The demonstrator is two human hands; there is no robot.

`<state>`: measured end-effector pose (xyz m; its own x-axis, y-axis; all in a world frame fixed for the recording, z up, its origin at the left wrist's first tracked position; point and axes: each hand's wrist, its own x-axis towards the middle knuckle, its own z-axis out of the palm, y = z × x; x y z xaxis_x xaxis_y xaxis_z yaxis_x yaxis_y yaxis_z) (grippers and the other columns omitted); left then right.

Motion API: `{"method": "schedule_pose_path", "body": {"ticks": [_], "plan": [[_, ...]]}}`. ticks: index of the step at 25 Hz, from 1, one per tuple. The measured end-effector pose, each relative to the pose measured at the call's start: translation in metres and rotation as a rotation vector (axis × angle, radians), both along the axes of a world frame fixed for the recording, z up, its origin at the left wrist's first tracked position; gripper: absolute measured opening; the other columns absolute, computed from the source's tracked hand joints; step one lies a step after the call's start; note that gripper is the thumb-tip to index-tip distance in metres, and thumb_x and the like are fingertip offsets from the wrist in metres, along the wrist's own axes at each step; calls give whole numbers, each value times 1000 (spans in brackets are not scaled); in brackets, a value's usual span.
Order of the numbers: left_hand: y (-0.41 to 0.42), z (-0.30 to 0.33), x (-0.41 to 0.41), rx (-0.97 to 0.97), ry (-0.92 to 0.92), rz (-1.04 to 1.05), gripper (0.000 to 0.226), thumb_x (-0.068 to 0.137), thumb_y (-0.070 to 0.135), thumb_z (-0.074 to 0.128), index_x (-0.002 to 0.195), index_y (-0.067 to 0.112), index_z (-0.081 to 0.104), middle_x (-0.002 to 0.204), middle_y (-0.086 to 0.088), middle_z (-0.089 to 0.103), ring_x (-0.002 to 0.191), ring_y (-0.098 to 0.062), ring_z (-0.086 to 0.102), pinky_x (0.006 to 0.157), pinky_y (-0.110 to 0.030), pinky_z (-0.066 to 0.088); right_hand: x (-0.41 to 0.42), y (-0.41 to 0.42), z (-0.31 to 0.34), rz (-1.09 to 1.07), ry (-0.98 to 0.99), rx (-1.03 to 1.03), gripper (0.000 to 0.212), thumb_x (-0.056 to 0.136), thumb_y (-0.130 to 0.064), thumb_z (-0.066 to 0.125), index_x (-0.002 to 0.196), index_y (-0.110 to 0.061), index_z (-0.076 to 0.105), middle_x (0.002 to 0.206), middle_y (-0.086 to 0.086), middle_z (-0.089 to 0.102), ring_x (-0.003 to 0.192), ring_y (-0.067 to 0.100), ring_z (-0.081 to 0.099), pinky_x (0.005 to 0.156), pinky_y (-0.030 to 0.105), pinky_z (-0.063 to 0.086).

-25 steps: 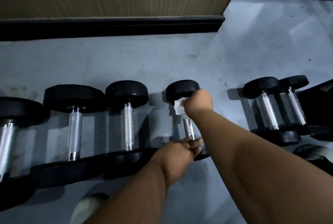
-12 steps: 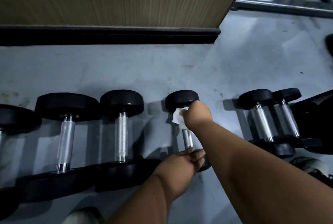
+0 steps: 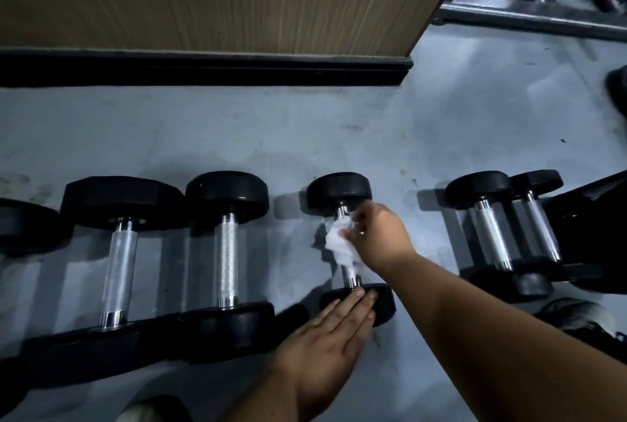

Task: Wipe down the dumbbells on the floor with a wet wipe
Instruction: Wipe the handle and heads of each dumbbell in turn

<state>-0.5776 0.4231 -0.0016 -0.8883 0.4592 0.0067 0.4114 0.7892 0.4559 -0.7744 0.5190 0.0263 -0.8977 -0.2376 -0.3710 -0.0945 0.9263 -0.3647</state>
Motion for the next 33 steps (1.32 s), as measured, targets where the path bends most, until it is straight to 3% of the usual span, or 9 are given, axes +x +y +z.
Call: {"method": "schedule_pose_path", "body": {"ticks": [4, 7, 9, 12, 18, 23, 28, 31, 33], "plan": [[-16, 0, 0, 56, -52, -34, 59, 97, 16, 30, 155, 15, 37, 166, -2, 24, 151, -20, 26, 113, -31, 39, 6, -10, -9, 121, 55, -105, 7, 87, -14, 73, 89, -16, 66, 89, -2, 57, 79, 19, 57, 70, 24, 36], [-16, -4, -10, 123, -43, -93, 56, 105, 33, 12, 161, 35, 13, 169, 10, 2, 155, -15, 10, 121, -34, 27, 31, 16, -6, 80, -26, -183, 28, 83, -9, 77, 74, -31, 62, 85, -8, 60, 72, 2, 57, 67, 8, 37], [-11, -5, -18, 171, -60, -99, 54, 107, 43, 2, 160, 39, 13, 168, 16, 1, 155, -11, 5, 123, -31, 22, 31, 30, -2, 46, -101, -161, 34, 81, -14, 82, 70, -39, 61, 86, -12, 63, 75, -2, 60, 70, 5, 39], [-6, -6, -21, 256, -74, -115, 53, 106, 16, 38, 157, 20, 29, 169, 9, 12, 155, -15, 9, 120, -34, 26, -2, 20, -4, -4, -67, -171, 14, 81, -16, 83, 77, -26, 74, 87, -9, 67, 79, 8, 64, 76, 18, 46], [-16, -14, -24, 321, -149, -79, 58, 105, 15, 36, 160, 29, 22, 167, 18, 0, 155, -9, 3, 124, -36, 22, 14, 21, -13, -154, -118, -392, 27, 81, -8, 84, 70, -29, 72, 89, -6, 70, 79, 4, 67, 77, 15, 50], [-11, -12, -24, 366, -102, -117, 46, 111, 39, 26, 157, 42, 25, 162, 35, 6, 152, 2, 7, 124, -26, 18, 26, 29, -8, -214, -210, -381, 22, 79, -12, 87, 71, -29, 76, 80, -9, 66, 71, -3, 63, 70, 9, 45], [-23, 2, -37, 340, 82, -13, 45, 95, 5, 47, 139, 8, 56, 159, 6, 38, 143, -20, 41, 113, -30, 40, 12, 5, -23, -185, -125, -299, 7, 85, -22, 82, 89, -28, 81, 86, -7, 61, 77, 5, 62, 75, 15, 45], [-24, 8, -69, 344, 182, -19, 35, 94, 3, 49, 122, 8, 68, 148, 6, 51, 107, -24, 59, 98, -32, 51, 24, 19, -11, -467, -350, -634, 19, 93, -5, 71, 97, -21, 81, 95, 3, 73, 79, 11, 69, 73, 16, 53], [-20, 6, -87, 332, 190, 62, 26, 90, 1, 58, 110, 8, 72, 145, -2, 55, 102, -25, 58, 93, -36, 54, 34, 34, 0, -542, -441, -794, 26, 97, 1, 62, 106, -17, 79, 98, 4, 78, 87, 13, 72, 78, 17, 55]]}}
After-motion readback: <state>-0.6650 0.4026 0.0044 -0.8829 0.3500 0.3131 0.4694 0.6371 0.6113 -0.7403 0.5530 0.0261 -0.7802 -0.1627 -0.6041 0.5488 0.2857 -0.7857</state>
